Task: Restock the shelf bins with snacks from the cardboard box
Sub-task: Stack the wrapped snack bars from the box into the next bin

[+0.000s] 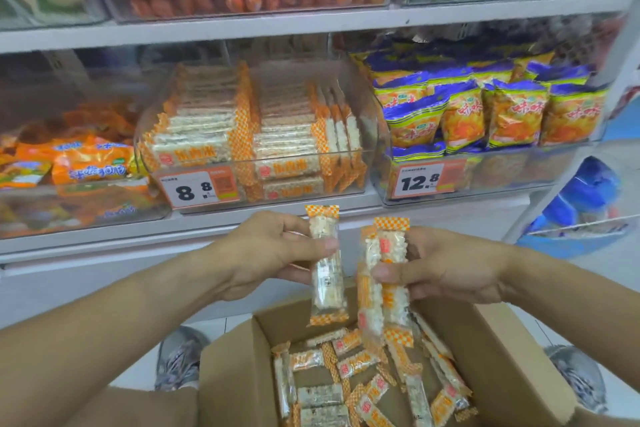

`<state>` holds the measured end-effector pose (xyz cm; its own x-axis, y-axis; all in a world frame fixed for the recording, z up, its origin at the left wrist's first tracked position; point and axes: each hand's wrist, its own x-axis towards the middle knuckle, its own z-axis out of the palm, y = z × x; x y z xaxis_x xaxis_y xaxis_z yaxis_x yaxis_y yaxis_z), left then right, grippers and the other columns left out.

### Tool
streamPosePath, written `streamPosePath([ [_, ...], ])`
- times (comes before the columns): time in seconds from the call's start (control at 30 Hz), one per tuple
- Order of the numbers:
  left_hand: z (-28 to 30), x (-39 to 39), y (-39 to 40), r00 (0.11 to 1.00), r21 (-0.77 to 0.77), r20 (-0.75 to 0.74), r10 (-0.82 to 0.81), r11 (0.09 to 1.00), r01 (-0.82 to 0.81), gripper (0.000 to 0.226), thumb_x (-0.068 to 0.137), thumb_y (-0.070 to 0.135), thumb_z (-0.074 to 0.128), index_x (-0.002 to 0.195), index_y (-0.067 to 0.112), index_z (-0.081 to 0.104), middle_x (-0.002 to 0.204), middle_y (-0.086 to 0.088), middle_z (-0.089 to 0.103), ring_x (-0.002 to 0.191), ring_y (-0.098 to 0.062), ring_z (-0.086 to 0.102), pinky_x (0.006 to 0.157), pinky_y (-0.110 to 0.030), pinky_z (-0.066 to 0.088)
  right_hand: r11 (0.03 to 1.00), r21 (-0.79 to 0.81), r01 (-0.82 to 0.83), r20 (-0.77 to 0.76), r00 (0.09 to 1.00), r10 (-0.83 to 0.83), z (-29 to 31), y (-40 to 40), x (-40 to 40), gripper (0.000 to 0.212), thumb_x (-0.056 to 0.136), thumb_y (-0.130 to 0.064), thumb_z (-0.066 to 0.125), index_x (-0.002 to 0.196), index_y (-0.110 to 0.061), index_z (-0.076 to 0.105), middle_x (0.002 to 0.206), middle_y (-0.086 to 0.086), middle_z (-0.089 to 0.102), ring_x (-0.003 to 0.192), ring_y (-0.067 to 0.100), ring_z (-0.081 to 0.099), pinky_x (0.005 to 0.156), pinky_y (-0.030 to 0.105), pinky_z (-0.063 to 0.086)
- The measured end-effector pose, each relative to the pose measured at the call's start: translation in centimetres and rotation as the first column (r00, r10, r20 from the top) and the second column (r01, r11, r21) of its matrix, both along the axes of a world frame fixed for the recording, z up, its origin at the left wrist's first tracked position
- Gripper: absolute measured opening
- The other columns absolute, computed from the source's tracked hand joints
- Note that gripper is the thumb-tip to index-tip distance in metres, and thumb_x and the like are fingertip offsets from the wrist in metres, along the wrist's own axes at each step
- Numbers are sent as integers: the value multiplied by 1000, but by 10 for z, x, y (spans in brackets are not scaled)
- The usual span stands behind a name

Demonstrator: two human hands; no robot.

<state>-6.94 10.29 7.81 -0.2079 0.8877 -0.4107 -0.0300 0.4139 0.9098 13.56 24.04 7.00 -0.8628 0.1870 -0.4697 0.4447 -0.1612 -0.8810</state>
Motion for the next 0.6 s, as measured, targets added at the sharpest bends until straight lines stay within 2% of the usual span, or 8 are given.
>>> streamPosePath([
  [0.07, 0, 1, 9, 999, 24, 37, 3, 1000, -4, 42, 75, 17, 77, 111, 1, 63, 80, -5, 74, 70, -13, 69, 64, -24, 56, 996, -55, 67, -56, 996, -70, -1, 4, -3, 37, 91, -13, 64, 125, 0, 61, 122, 18, 69, 114, 29, 66, 99, 42, 54],
  [0.13, -2, 4, 18, 999, 23, 39, 5, 1000, -6, 60, 67, 26, 79, 119, 1, 62, 91, -7, 72, 79, -15, 67, 69, -26, 56, 992, -60, 111, -69, 991, -116, -4, 8, -4, 48, 90, -14, 65, 134, 2, 54, 131, 20, 64, 124, 33, 61, 107, 46, 48],
  [0.2, -6, 9, 24, 999, 6, 38, 9, 1000, -9, 55, 67, 37, 77, 109, 2, 68, 85, -5, 65, 76, -14, 60, 72, -28, 55, 981, -126, 148, -88, 983, -160, -9, 10, -4, 50, 90, -12, 66, 136, 2, 53, 133, 22, 62, 125, 33, 60, 105, 43, 50],
  [0.3, -8, 13, 31, 991, -29, 118, 61, 998, -58, 39, 69, 37, 76, 90, 7, 63, 73, -7, 59, 71, -23, 60, 82, -48, 58, 964, -207, 164, -123, 974, -192, -12, 15, -3, 47, 89, -11, 69, 132, 1, 56, 132, 22, 63, 120, 32, 63, 99, 41, 54],
  [0.37, -7, 14, 36, 978, -41, 185, 101, 995, -95, 41, 71, 37, 75, 89, 3, 58, 70, -10, 61, 60, -25, 62, 65, -43, 62, 969, -180, 168, -123, 974, -191, -12, 19, -3, 50, 87, -13, 71, 131, 4, 55, 131, 25, 62, 116, 33, 64, 98, 42, 55],
  [0.43, -6, 13, 39, 968, -42, 221, 120, 993, -114, 45, 75, 42, 71, 91, 4, 55, 67, -9, 61, 55, -24, 59, 59, -36, 57, 972, -130, 197, -89, 974, -210, -11, 23, -2, 50, 85, -13, 70, 129, 7, 54, 131, 28, 61, 114, 38, 65, 95, 42, 55],
  [0.53, -8, 7, 41, 933, -89, 340, 121, 991, -96, 47, 93, 59, 52, 101, 12, 48, 78, -13, 61, 66, -29, 60, 70, -40, 53, 974, -98, 205, -63, 975, -211, -9, 24, 0, 39, 84, -13, 68, 118, 3, 60, 119, 24, 68, 108, 36, 68, 85, 39, 59],
  [0.6, -6, 5, 40, 912, -119, 394, 113, 990, -71, 35, 103, 49, 37, 99, 15, 44, 83, -17, 60, 72, -32, 61, 78, -43, 49, 970, -100, 221, -71, 971, -229, -9, 25, 1, 34, 84, -13, 68, 115, -3, 63, 119, 23, 69, 106, 31, 69, 84, 36, 59],
])
